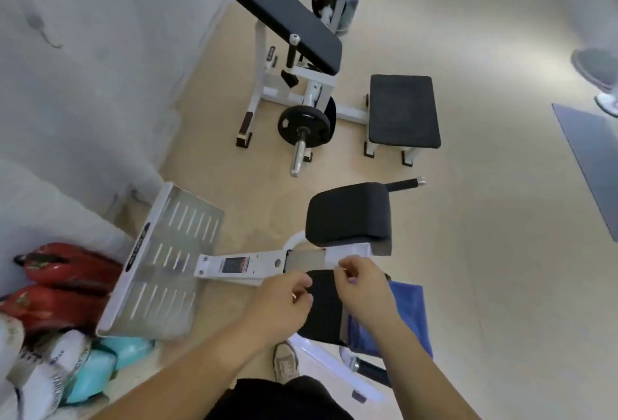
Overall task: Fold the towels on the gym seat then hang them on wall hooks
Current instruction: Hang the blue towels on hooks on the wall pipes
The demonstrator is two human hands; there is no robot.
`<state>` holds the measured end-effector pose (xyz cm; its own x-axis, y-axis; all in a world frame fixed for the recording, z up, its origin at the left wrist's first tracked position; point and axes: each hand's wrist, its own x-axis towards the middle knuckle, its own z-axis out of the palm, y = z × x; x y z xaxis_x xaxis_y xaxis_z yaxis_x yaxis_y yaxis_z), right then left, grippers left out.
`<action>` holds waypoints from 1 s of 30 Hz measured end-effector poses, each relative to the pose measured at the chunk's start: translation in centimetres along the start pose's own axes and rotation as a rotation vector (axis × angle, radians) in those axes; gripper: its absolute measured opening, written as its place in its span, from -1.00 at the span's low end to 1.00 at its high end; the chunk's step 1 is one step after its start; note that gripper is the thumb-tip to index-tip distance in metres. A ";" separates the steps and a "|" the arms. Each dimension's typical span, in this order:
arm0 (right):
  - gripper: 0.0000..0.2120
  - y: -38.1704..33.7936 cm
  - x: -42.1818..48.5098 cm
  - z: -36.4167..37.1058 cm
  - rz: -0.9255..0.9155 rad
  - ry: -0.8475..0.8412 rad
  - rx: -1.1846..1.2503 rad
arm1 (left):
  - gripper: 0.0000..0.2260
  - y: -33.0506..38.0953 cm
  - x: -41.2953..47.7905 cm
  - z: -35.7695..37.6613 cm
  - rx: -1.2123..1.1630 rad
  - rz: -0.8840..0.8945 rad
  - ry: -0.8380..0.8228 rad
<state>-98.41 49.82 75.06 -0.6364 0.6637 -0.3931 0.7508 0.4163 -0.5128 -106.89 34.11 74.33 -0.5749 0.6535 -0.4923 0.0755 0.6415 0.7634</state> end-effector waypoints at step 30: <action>-0.84 16.5 0.0 -4.8 0.259 0.137 0.371 | -0.75 4.0 3.9 14.1 -0.064 -0.164 0.004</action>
<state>-85.15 59.65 70.24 -0.3884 0.8026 -0.4527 0.7521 -0.0078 -0.6590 -97.34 44.90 69.50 -0.5787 0.5402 -0.6110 -0.0717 0.7125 0.6979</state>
